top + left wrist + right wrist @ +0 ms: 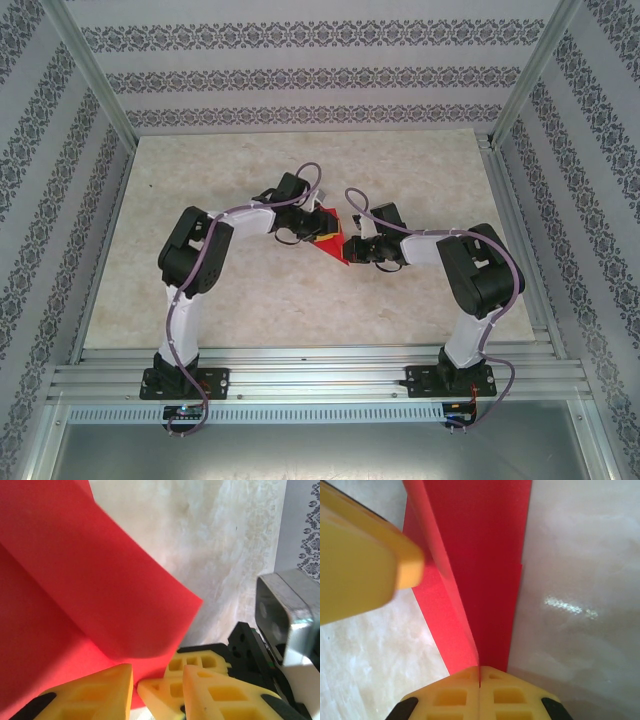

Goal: Fold a paper plane with a square sheet of paper (fold left side to right side)
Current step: Fourth fold the wing at the center of the table.

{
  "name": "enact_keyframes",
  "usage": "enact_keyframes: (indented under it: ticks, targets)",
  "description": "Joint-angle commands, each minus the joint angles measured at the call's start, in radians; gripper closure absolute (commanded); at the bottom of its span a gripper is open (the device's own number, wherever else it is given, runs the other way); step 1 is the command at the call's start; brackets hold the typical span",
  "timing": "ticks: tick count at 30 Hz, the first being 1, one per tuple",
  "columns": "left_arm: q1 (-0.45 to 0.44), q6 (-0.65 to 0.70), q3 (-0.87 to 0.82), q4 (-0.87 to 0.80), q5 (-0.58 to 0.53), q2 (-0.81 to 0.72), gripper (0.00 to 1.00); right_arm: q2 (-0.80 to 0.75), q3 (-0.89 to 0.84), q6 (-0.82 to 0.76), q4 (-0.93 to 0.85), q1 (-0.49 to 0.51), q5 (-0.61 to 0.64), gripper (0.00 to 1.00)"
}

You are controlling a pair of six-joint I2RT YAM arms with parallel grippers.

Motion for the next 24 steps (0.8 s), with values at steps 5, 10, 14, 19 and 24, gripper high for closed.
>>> enact_keyframes:
  ticks: [5, 10, 14, 19, 24]
  targets:
    - [-0.011, -0.067, 0.044, 0.106, 0.041, 0.053, 0.67, 0.041, 0.012, -0.009, -0.032, -0.004, 0.003, 1.0]
    - [-0.013, -0.078, 0.054, 0.119, 0.048, 0.077, 0.67, 0.047, 0.016, -0.01, -0.039, -0.004, 0.002, 1.0]
    - [-0.011, -0.063, 0.061, 0.091, 0.024, 0.093, 0.68, 0.045, 0.021, -0.013, -0.047, -0.004, 0.003, 0.99]
    - [-0.01, -0.048, 0.059, 0.063, -0.009, 0.112, 0.69, 0.029, 0.029, -0.008, -0.062, -0.007, 0.0, 0.93]
    - [-0.01, -0.044, 0.053, 0.055, -0.025, 0.111, 0.69, -0.026, 0.026, -0.002, -0.089, -0.023, -0.003, 0.84]
